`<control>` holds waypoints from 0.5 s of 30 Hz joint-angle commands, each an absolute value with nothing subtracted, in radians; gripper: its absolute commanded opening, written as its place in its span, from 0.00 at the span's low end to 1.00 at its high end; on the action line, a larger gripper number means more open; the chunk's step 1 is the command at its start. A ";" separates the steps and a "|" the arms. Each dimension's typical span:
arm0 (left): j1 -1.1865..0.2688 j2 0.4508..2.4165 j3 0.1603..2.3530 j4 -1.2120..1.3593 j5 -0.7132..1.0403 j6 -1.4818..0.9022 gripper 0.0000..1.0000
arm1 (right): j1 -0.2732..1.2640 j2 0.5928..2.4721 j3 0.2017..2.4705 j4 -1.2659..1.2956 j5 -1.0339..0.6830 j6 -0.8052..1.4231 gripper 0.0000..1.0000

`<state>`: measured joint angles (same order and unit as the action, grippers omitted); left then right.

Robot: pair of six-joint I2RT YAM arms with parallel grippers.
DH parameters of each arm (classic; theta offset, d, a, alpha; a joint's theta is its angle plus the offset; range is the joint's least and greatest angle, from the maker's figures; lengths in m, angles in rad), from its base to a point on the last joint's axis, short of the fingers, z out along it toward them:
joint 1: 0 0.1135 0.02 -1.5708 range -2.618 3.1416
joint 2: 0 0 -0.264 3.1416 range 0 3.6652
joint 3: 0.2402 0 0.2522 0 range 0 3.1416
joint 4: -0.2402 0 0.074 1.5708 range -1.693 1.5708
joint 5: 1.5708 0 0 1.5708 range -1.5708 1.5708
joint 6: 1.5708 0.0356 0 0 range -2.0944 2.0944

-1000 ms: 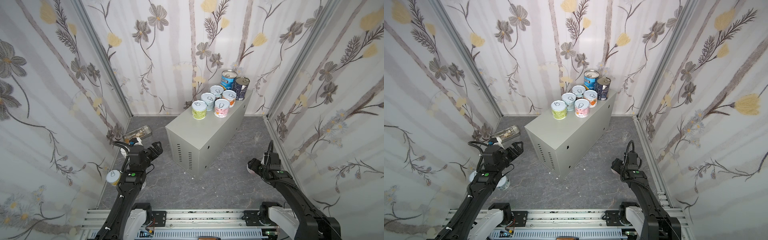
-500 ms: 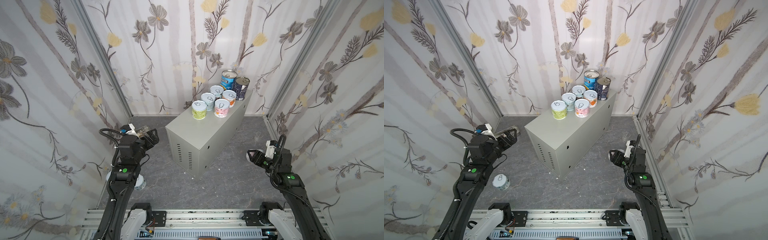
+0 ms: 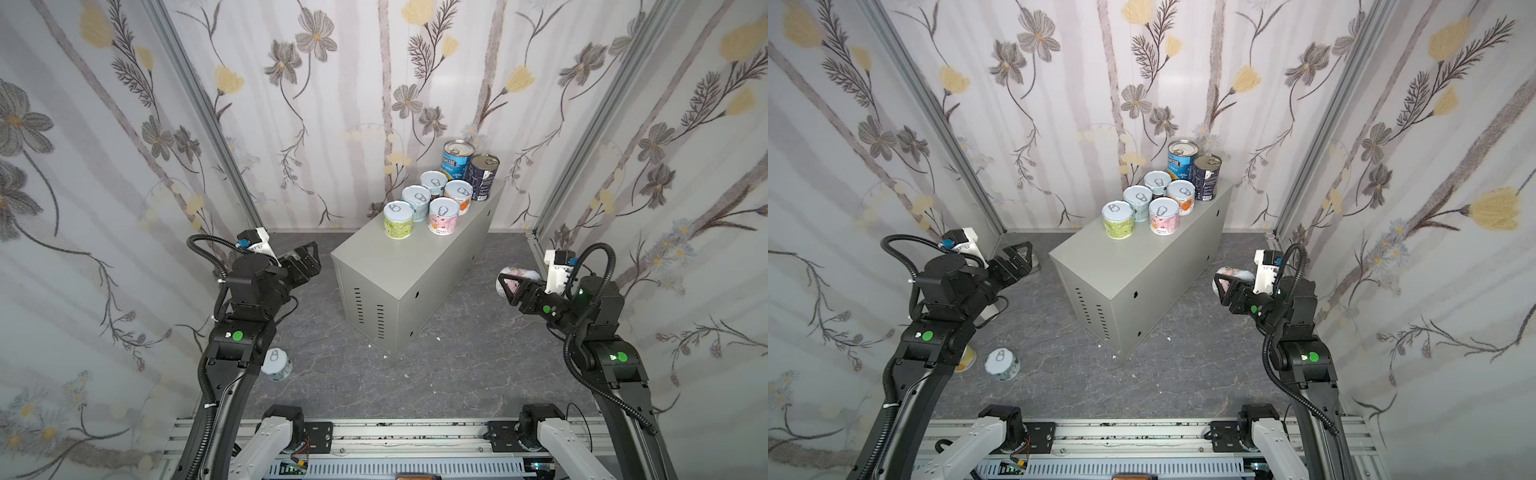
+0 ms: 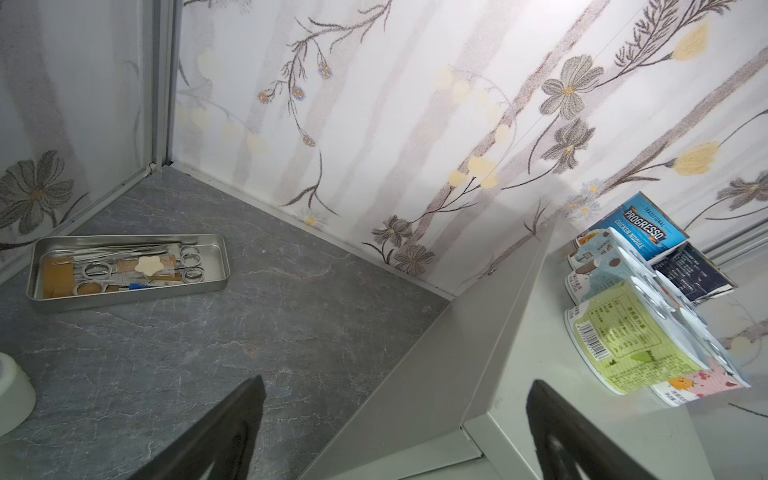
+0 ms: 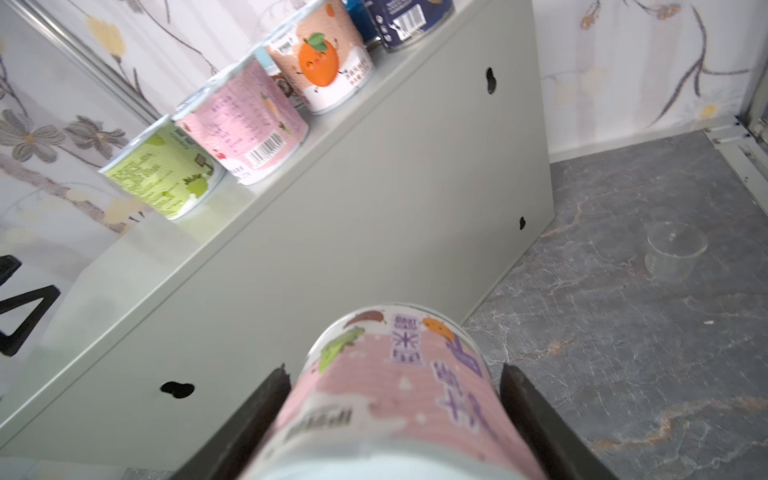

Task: Place and organize the canned foods onto the counter
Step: 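Lift the pink-print can with the right gripper up toward the cabinet top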

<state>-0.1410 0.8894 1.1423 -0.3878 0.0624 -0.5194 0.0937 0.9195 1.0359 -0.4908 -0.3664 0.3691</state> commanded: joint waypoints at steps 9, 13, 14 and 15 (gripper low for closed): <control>-0.179 0.945 1.219 -0.403 0.027 -0.497 1.00 | 0.347 1.137 1.456 -0.641 -0.255 0.215 0.54; -0.184 0.956 1.202 -0.403 0.012 -0.485 1.00 | 0.423 1.250 1.612 -0.735 -0.232 0.158 0.54; -0.184 0.957 1.197 -0.403 0.009 -0.482 1.00 | 0.441 1.274 1.647 -0.757 -0.216 0.148 0.54; -0.184 0.959 1.189 -0.403 0.004 -0.477 1.00 | 0.463 1.301 1.683 -0.779 -0.198 0.137 0.54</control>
<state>-0.1829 0.9550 1.1999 -0.4042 0.0284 -0.4965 0.4324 1.2591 1.6199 -0.7387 -0.2462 0.1989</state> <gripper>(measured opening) 0.997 0.711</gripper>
